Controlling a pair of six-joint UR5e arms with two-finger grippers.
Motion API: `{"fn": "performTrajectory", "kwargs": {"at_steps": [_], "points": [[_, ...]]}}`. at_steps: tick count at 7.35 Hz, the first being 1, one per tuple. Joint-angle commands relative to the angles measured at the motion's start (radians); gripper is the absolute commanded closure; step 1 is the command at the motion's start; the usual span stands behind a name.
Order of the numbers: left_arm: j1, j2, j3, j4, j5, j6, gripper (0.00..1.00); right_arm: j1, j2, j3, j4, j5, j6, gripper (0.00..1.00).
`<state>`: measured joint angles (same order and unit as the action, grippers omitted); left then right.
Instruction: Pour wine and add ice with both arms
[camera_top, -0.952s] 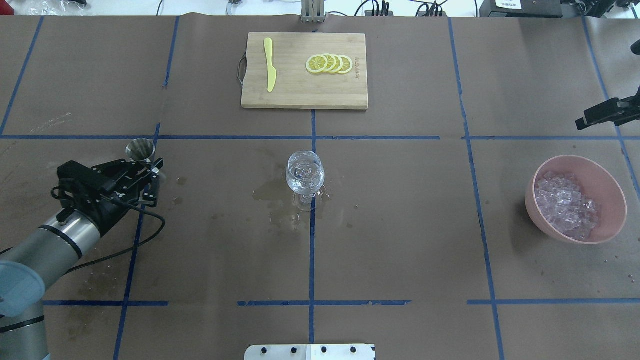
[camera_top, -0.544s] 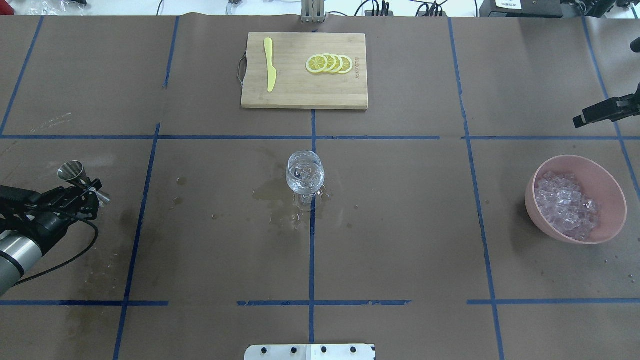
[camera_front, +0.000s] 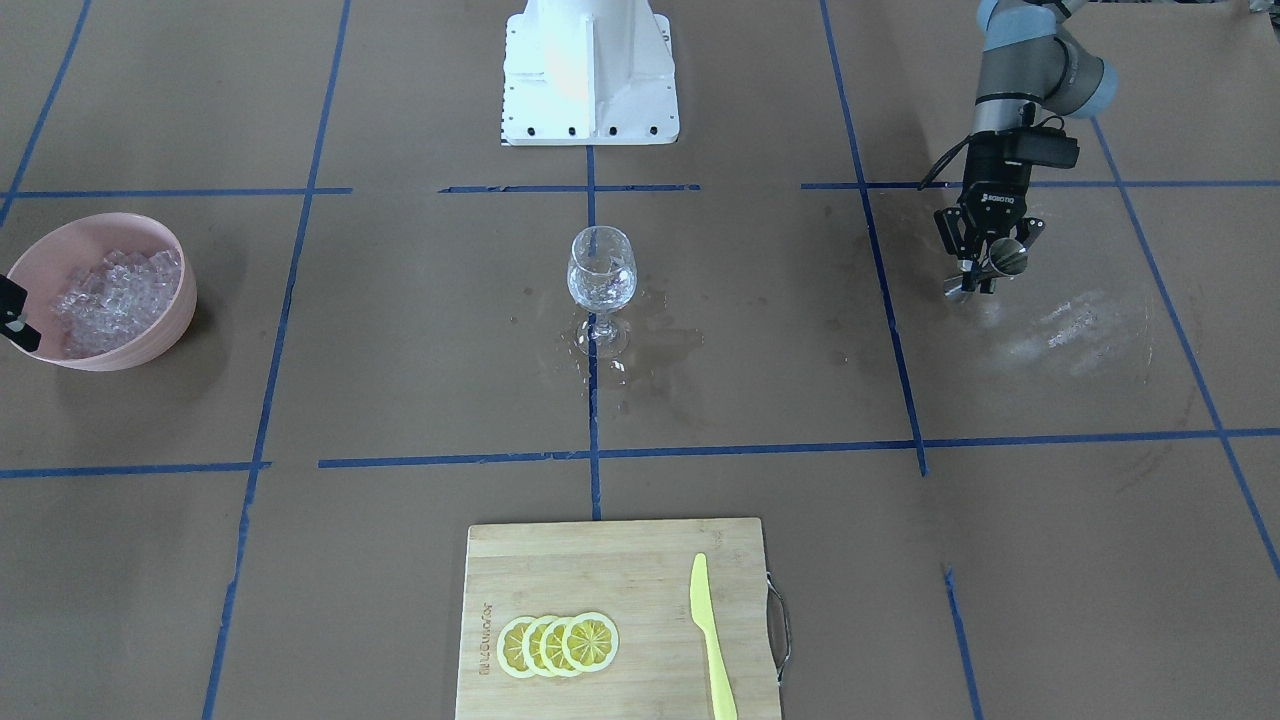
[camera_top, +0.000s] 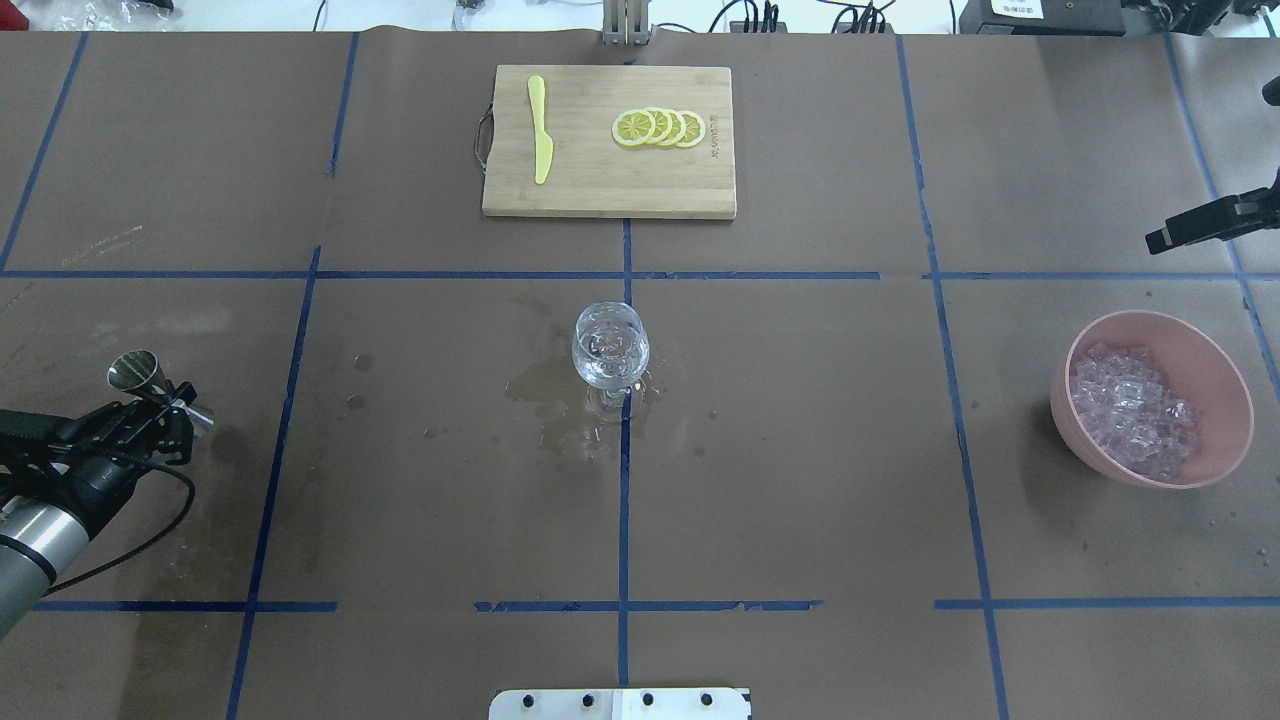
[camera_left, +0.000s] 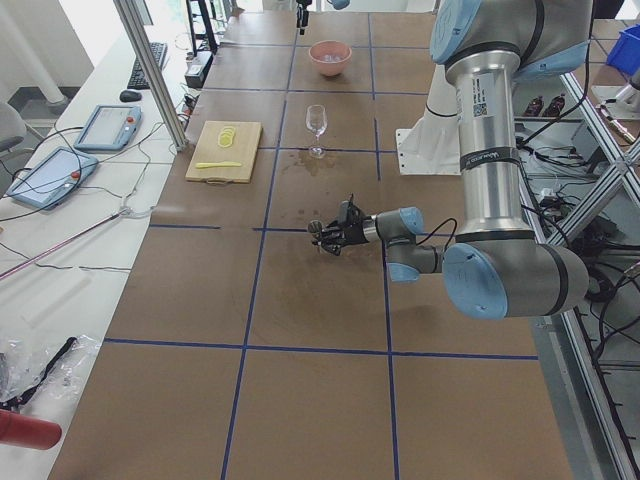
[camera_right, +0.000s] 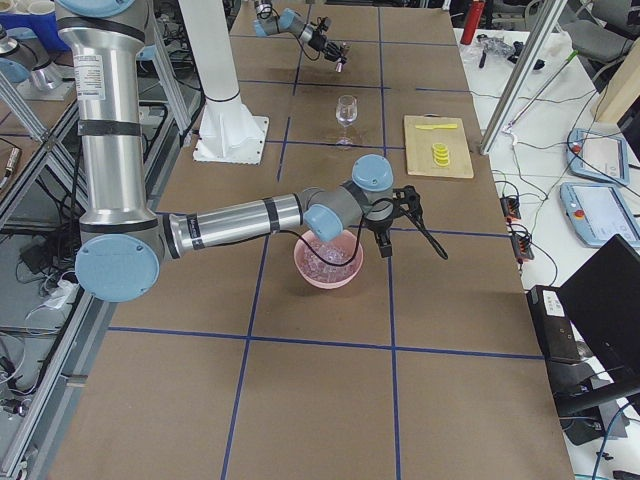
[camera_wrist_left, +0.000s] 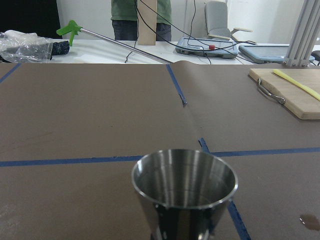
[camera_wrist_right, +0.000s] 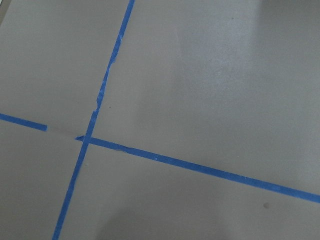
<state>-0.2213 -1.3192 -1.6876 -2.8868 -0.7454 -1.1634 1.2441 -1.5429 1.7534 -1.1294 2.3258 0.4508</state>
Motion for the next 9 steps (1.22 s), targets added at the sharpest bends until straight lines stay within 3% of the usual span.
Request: {"fn": "performTrajectory", "kwargs": {"at_steps": [1, 5, 9], "points": [[0.014, -0.02, 0.009, 0.004, 0.003, -0.001, 1.0, 0.0, -0.002, -0.002, 0.002, 0.0, 0.0, 0.0], [0.026, -0.026, 0.014, 0.004, 0.003, 0.01, 1.0, 0.0, -0.002, -0.006, 0.002, 0.0, 0.002, 0.0], [0.039, -0.026, 0.02, 0.006, 0.003, 0.01, 0.9, 0.0, -0.009, -0.006, 0.002, 0.0, 0.002, 0.0]]}}
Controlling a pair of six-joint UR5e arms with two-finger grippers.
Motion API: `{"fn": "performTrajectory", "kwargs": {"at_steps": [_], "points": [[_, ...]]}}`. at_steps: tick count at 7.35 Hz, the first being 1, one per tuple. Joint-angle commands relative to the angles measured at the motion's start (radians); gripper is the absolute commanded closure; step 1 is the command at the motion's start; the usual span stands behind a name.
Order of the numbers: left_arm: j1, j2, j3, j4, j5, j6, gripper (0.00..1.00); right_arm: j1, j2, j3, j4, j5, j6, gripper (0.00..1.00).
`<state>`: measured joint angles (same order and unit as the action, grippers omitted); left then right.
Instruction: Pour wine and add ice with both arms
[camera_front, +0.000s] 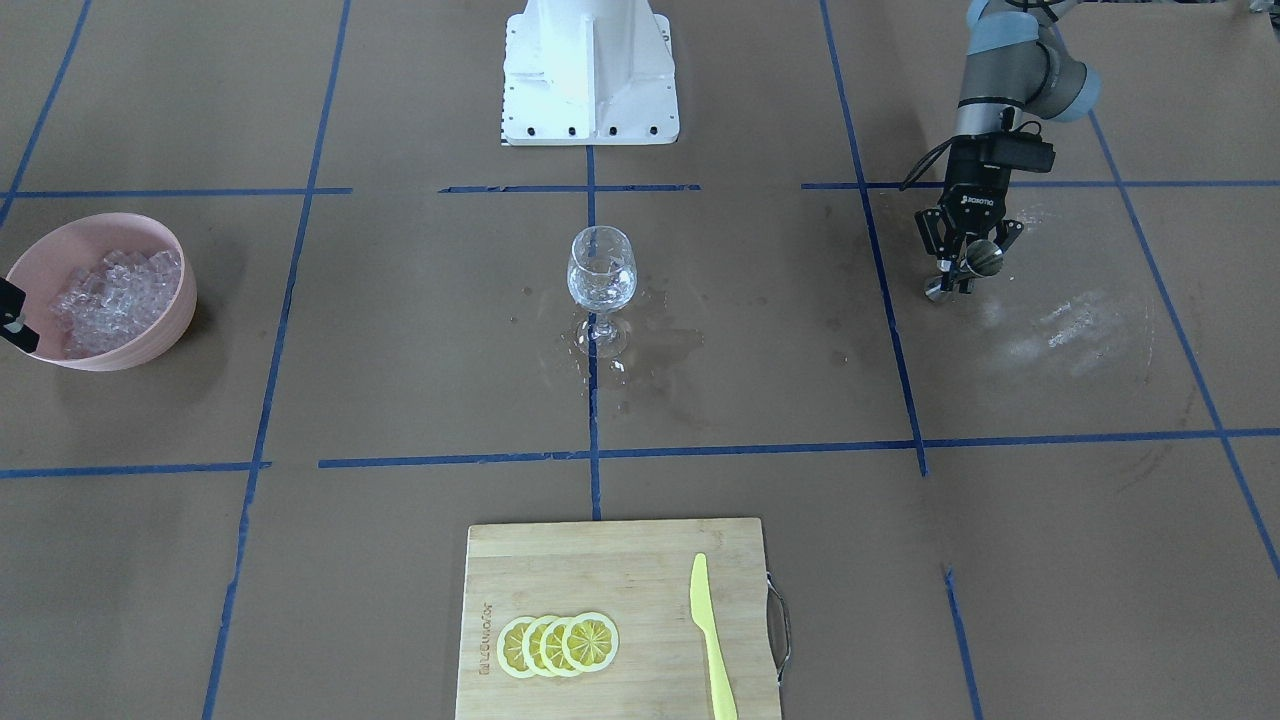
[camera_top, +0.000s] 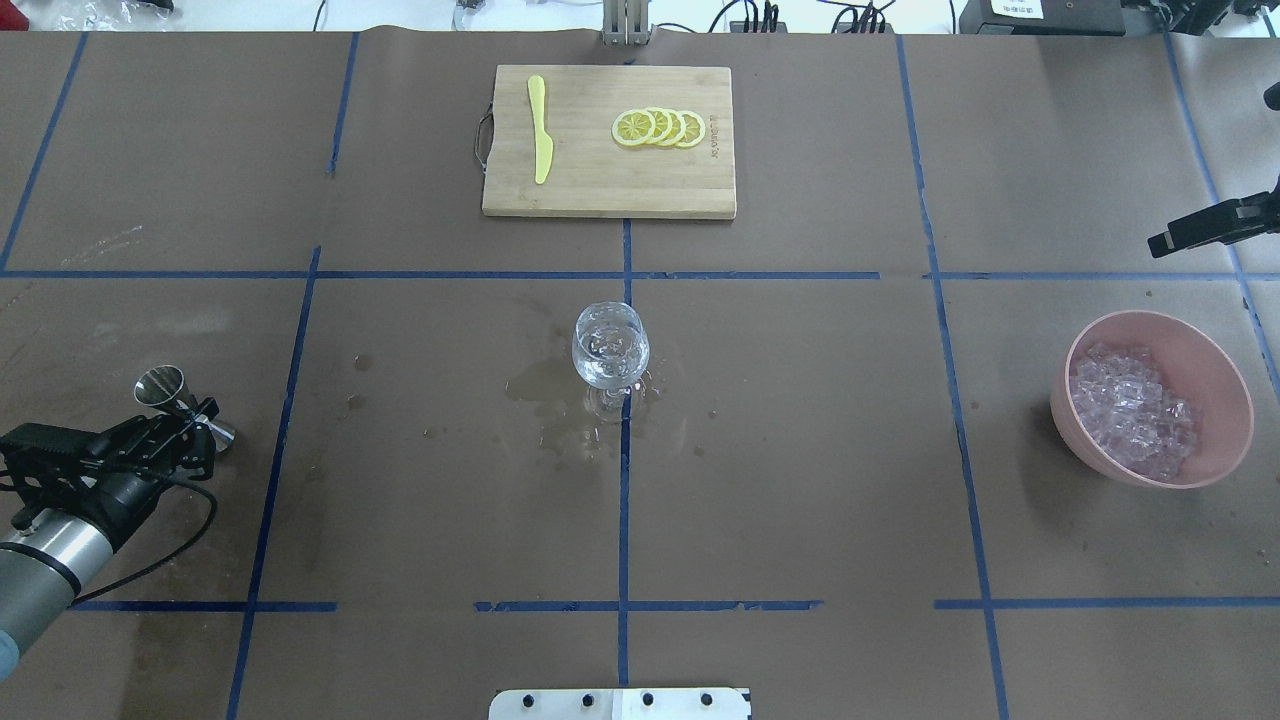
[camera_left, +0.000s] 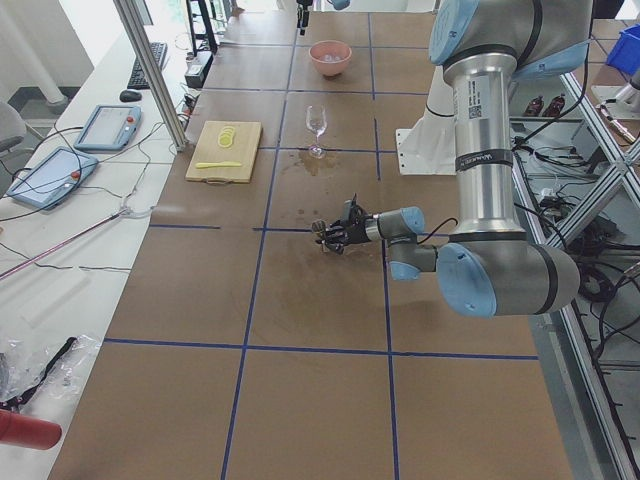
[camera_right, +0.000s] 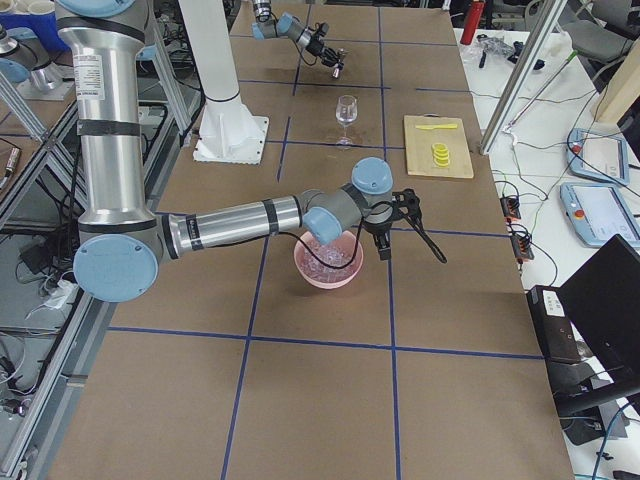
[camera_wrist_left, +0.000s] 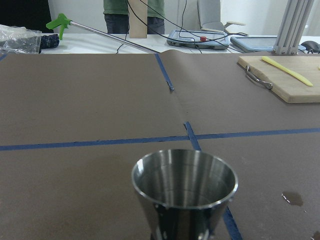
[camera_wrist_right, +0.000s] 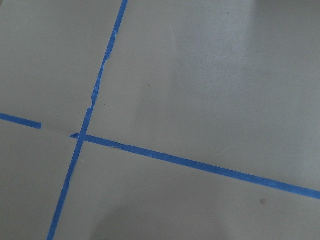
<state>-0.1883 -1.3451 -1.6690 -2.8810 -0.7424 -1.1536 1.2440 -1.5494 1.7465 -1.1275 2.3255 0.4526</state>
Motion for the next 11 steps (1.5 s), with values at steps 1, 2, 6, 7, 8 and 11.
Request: {"fn": "performTrajectory", "kwargs": {"at_steps": [1, 2, 6, 7, 8, 11], "points": [[0.009, 0.0, 0.0, 0.0, 0.0, 0.0, 0.82, 0.0, -0.006, -0.001, 0.0, 0.0, 0.0, 0.0], [0.01, 0.0, 0.002, 0.0, 0.001, 0.005, 0.79, 0.0, -0.006, 0.001, 0.0, 0.002, 0.0, 0.0], [0.013, 0.0, 0.0, 0.0, 0.002, 0.018, 0.38, 0.0, -0.017, 0.002, 0.002, 0.002, -0.002, 0.0], [0.015, 0.0, -0.001, 0.0, 0.002, 0.018, 0.38, 0.002, -0.02, 0.004, 0.002, 0.002, -0.002, 0.0], [0.015, 0.0, -0.009, 0.0, -0.002, 0.031, 0.38, 0.002, -0.031, 0.013, 0.003, 0.002, -0.002, 0.0], [0.012, 0.02, -0.063, 0.002, -0.101, 0.143, 0.32, 0.002, -0.052, 0.011, 0.05, 0.003, 0.004, 0.0]]}}
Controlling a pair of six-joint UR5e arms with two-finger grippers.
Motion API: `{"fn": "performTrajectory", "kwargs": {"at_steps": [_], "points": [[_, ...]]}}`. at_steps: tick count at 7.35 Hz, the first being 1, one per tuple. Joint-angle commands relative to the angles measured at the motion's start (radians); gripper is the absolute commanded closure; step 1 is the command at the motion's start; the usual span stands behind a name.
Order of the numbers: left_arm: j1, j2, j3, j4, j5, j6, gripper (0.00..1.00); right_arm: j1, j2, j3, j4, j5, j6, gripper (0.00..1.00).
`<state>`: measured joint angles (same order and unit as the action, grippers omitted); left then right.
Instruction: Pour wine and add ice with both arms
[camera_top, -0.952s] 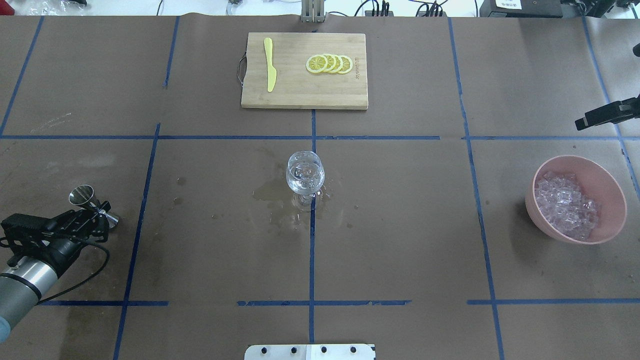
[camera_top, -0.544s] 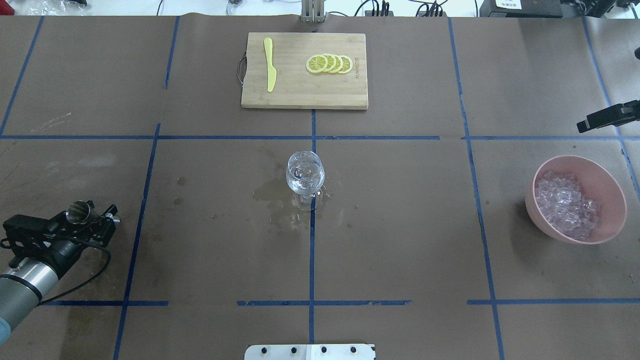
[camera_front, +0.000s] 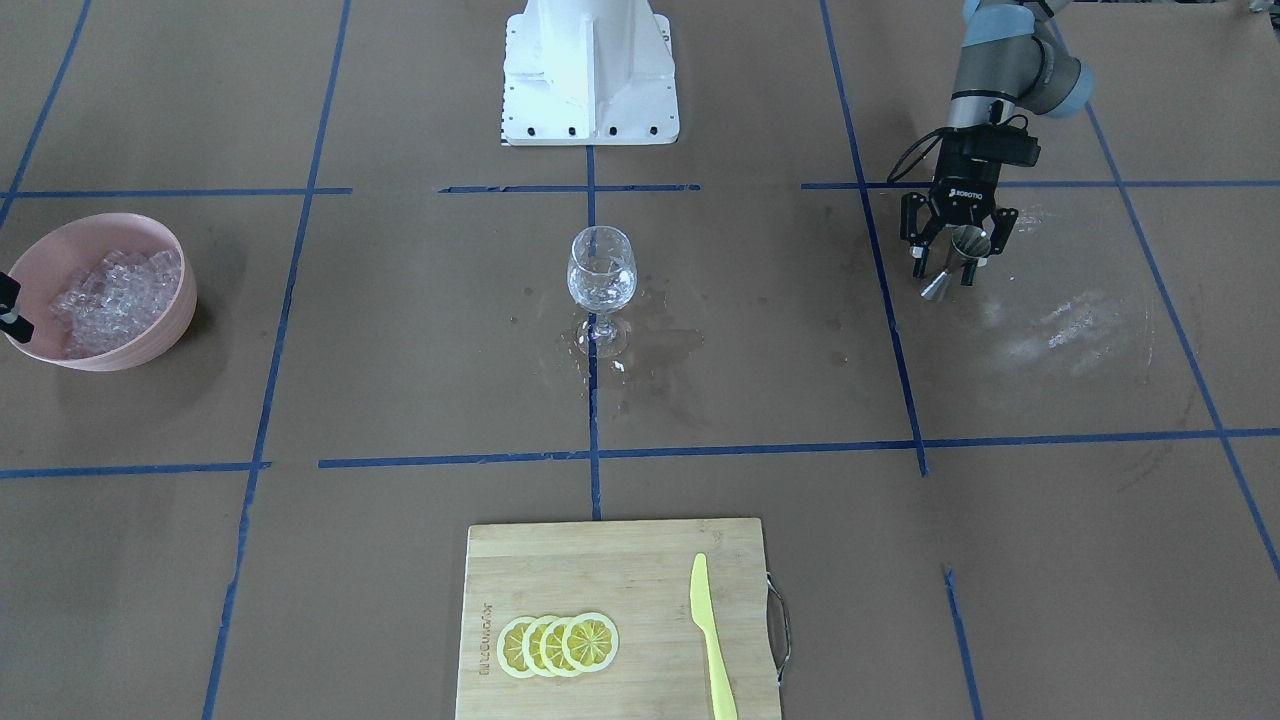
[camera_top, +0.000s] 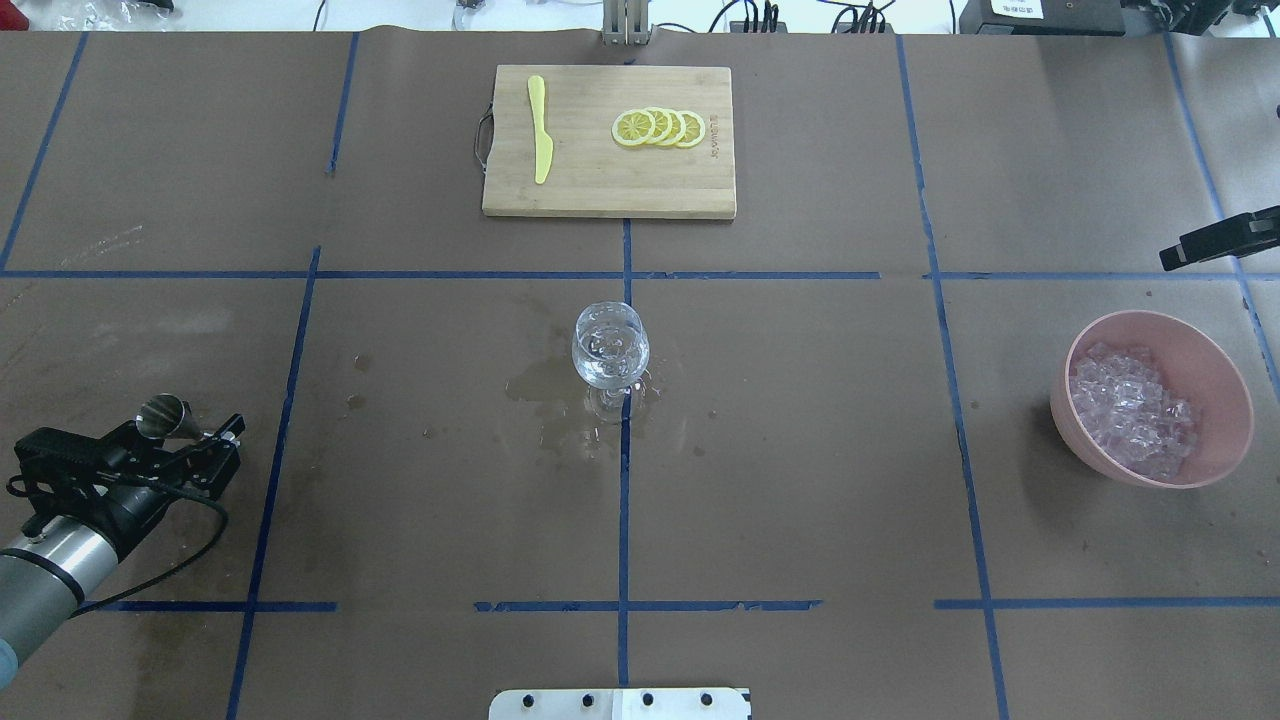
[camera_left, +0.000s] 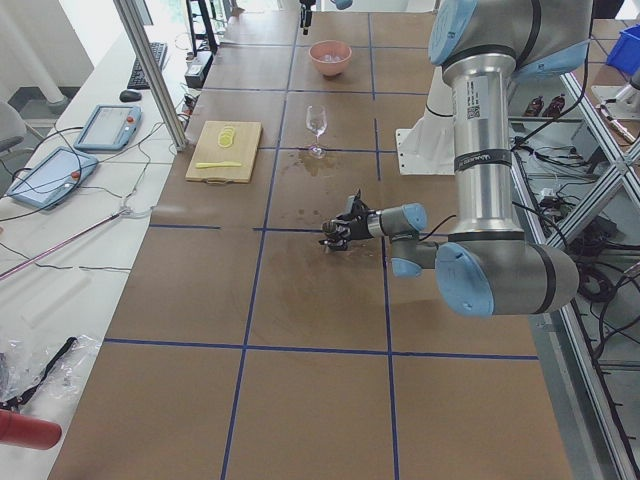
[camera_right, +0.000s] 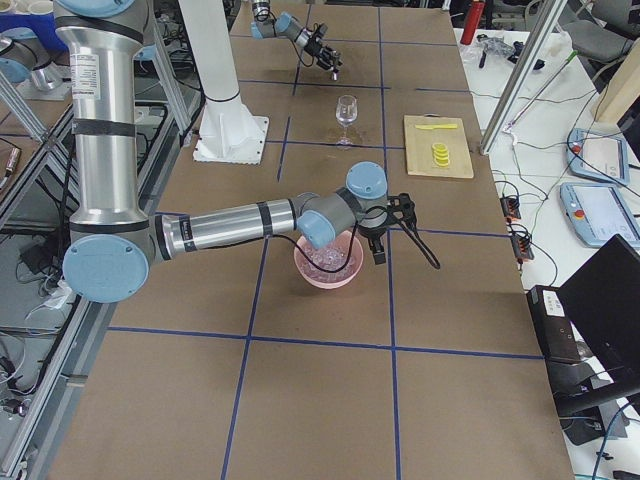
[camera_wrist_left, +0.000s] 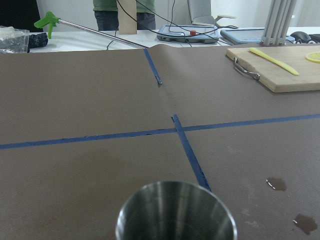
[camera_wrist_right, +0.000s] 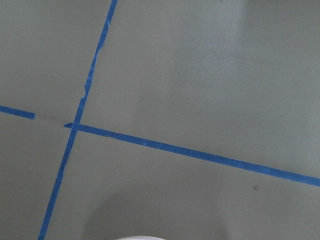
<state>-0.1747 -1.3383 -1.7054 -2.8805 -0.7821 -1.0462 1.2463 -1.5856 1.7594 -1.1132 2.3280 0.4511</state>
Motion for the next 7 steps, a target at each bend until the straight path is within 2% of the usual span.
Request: {"fn": "performTrajectory", "kwargs": {"at_steps": [1, 3, 4, 5, 7], "points": [[-0.003, 0.043, -0.029, 0.012, -0.092, 0.035, 0.32, -0.001, -0.017, -0.003, 0.042, 0.001, 0.008, 0.0], [-0.003, 0.077, -0.028, 0.012, -0.109, 0.035, 0.28, -0.001, -0.017, -0.003, 0.044, 0.002, 0.009, 0.0], [-0.003, 0.077, -0.028, 0.013, -0.111, 0.034, 0.11, -0.001, -0.017, -0.003, 0.044, 0.005, 0.009, 0.0], [-0.003, 0.077, -0.028, 0.013, -0.111, 0.026, 0.0, 0.001, -0.019, 0.0, 0.044, 0.007, 0.011, 0.0], [-0.003, 0.093, -0.026, 0.013, -0.14, 0.029, 0.0, -0.001, -0.025, 0.0, 0.044, 0.007, 0.011, 0.0]]}}
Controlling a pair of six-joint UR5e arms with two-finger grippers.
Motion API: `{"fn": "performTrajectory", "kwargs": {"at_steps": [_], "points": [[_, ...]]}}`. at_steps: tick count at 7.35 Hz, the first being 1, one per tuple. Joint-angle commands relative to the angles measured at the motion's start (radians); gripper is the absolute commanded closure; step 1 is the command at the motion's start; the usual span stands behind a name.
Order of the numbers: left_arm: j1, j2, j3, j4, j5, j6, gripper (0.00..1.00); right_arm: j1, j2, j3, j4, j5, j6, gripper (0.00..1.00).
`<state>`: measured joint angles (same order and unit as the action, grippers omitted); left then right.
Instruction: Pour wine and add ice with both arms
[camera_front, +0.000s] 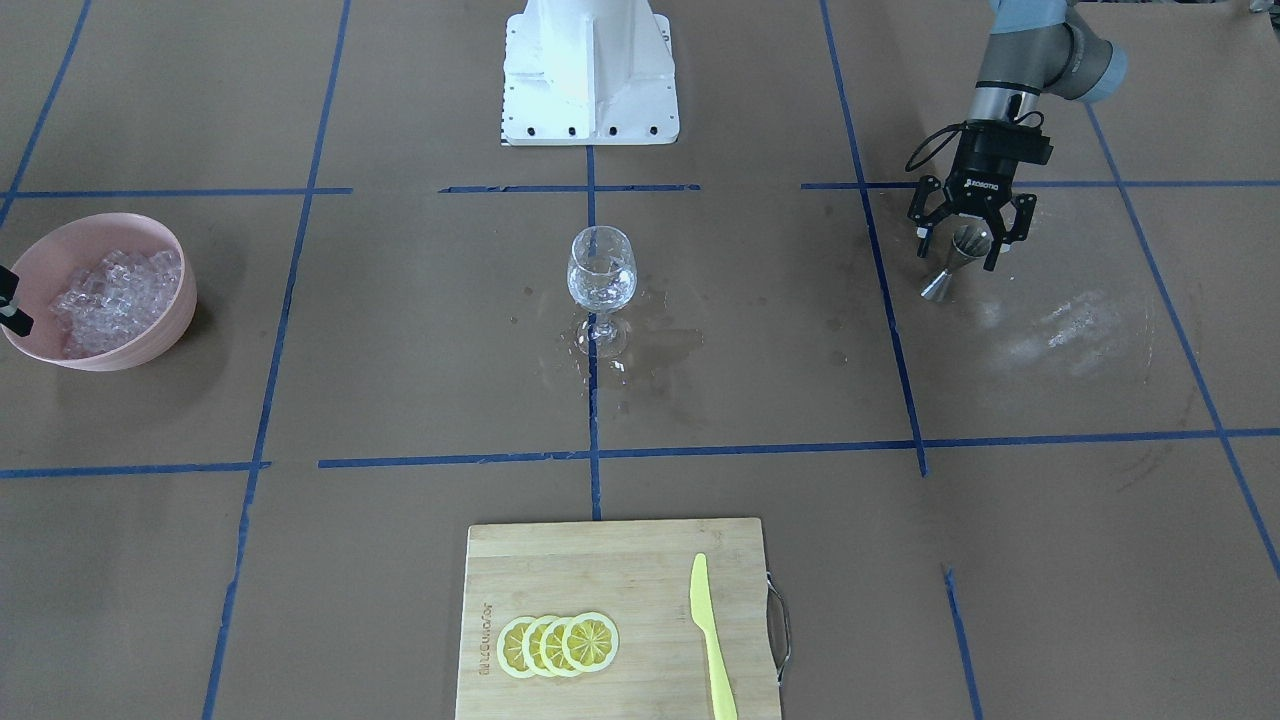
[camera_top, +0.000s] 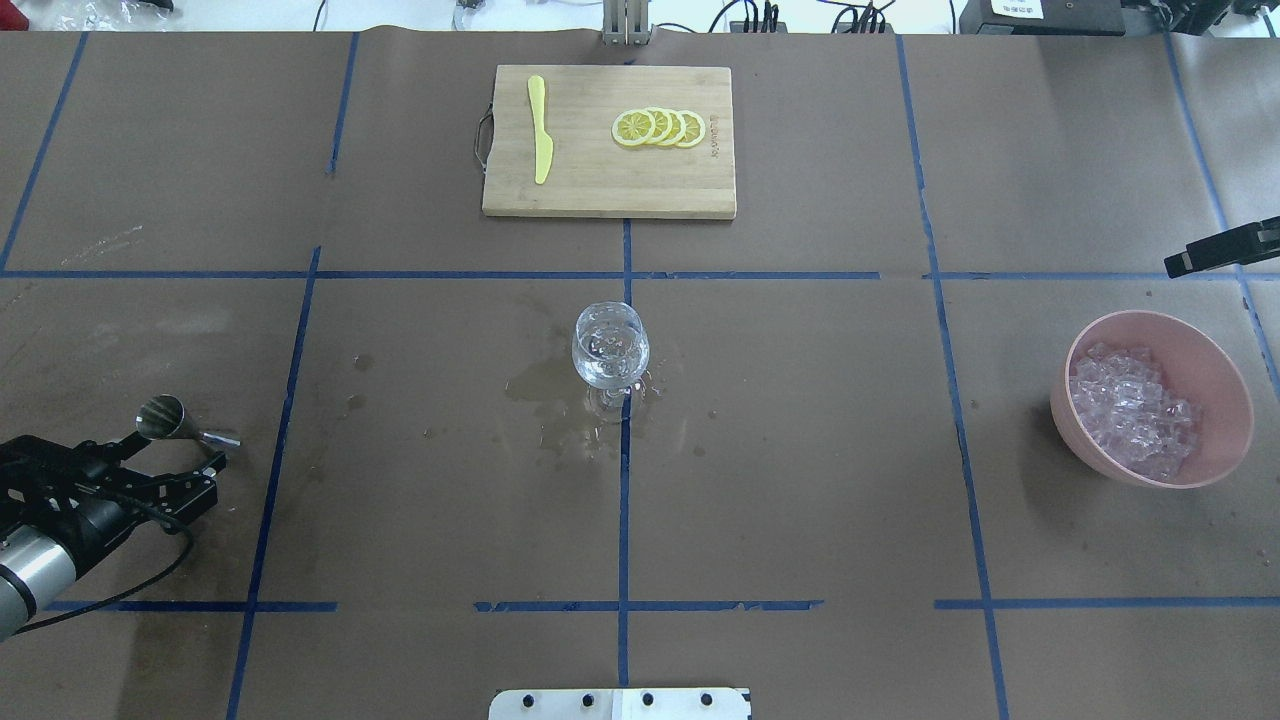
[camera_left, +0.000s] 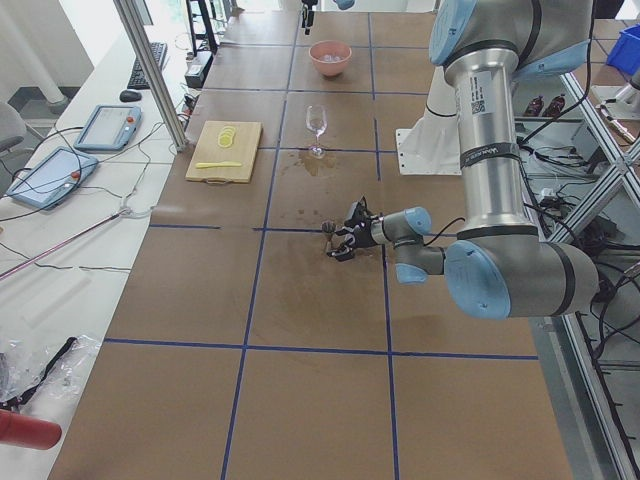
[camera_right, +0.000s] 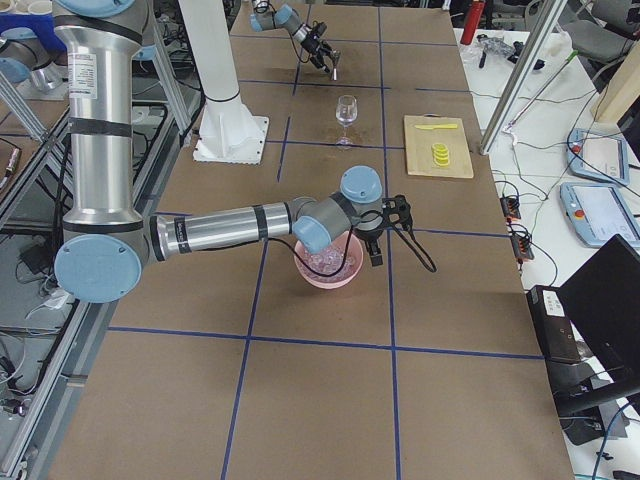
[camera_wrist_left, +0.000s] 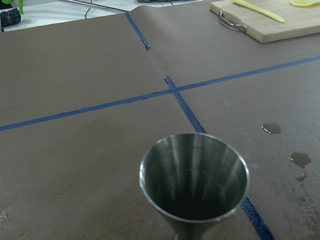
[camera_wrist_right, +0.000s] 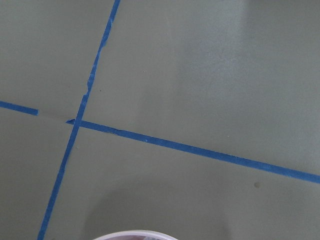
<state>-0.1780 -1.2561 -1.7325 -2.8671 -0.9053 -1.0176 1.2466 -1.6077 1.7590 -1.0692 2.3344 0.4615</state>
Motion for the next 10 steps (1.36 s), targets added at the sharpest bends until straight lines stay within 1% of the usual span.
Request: {"fn": "performTrajectory", "kwargs": {"at_steps": [1, 2, 3, 5, 6, 7, 8, 9, 10], "points": [[0.0, 0.036, -0.002, -0.001, -0.059, 0.007, 0.0, 0.001, -0.009, 0.002, 0.0, 0.0, 0.0, 0.0], [-0.002, 0.064, -0.008, -0.006, -0.099, 0.008, 0.0, 0.001, -0.009, 0.005, 0.002, 0.002, 0.0, 0.0], [-0.002, 0.099, -0.036, -0.014, -0.118, 0.057, 0.0, 0.001, -0.014, 0.011, 0.0, 0.002, 0.0, 0.0], [-0.012, 0.183, -0.045, -0.091, -0.138, 0.085, 0.0, 0.001, -0.015, 0.014, 0.0, 0.002, -0.001, 0.0], [-0.04, 0.225, -0.044, -0.157, -0.164, 0.085, 0.0, -0.001, -0.015, 0.01, 0.0, 0.002, -0.001, 0.0], [-0.098, 0.225, -0.044, -0.162, -0.206, 0.085, 0.0, -0.001, -0.021, 0.016, 0.002, 0.005, 0.0, 0.0], [-0.144, 0.221, -0.045, -0.163, -0.303, 0.087, 0.0, -0.001, -0.021, 0.02, 0.003, 0.016, 0.002, 0.0], [-0.241, 0.199, -0.039, -0.163, -0.427, 0.155, 0.0, -0.002, -0.027, 0.027, 0.005, 0.026, 0.002, 0.0], [-0.4, 0.146, -0.035, -0.161, -0.51, 0.301, 0.0, -0.003, -0.046, 0.042, 0.005, 0.026, 0.0, 0.0]]}}
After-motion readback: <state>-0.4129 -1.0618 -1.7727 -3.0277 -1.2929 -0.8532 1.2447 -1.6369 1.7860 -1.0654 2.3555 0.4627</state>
